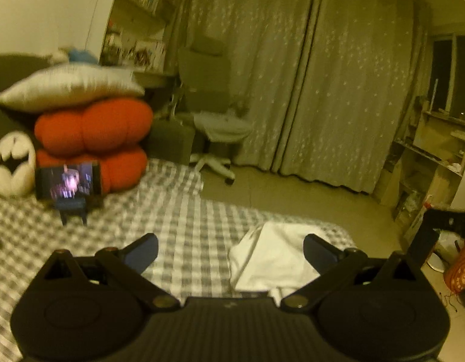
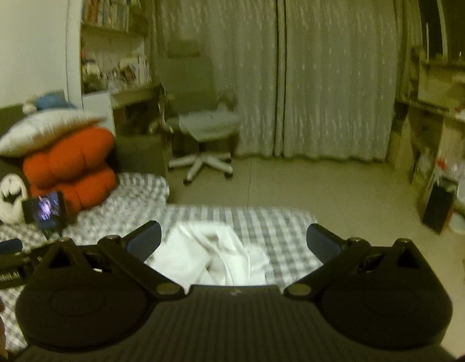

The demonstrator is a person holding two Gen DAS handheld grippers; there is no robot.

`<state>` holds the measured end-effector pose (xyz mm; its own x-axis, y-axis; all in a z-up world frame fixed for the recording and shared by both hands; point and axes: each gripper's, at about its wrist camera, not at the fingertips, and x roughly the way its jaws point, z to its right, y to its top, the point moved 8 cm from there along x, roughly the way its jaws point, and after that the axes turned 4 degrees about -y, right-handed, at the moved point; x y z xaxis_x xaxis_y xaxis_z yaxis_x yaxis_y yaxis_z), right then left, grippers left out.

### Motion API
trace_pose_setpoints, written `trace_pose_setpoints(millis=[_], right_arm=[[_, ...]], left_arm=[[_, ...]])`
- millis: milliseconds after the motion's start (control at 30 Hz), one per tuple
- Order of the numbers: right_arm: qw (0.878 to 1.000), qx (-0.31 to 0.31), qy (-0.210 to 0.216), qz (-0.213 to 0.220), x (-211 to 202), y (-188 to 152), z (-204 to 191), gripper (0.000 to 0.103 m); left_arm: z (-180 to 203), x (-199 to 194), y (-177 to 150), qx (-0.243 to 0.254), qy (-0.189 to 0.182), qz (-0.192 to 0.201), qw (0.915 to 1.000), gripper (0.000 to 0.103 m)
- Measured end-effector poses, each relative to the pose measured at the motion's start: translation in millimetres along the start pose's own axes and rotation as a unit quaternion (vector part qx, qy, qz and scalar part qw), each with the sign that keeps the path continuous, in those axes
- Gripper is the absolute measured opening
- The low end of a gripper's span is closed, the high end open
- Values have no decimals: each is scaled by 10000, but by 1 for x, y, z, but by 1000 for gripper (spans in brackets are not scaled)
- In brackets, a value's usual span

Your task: Fold clothes

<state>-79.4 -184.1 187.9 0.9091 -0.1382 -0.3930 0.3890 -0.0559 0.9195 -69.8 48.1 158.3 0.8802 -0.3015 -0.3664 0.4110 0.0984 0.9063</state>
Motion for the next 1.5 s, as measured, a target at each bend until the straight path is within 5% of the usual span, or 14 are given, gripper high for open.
trace_pose_setpoints(millis=[233,667,900,1200,1500], right_arm=[[9985,-236,372,332,-35,31,-20,103],[9989,-40,425,-218,-13,-5,0,103],[9970,179,523,-548,29,-30,27,103],[9869,37,656,-1474,132,-77,35,103],[9751,-603,938,-1919,195,-91,21,103]], left_arm=[[4,-36,26,133,109,281,9995,102],[28,-15,-7,221,50,-600,9979,102],[50,42,-39,269,-51,-1246,9918,102],[45,145,-72,12,461,-2135,9759,102],[22,200,-93,59,742,-2432,9671,102]])
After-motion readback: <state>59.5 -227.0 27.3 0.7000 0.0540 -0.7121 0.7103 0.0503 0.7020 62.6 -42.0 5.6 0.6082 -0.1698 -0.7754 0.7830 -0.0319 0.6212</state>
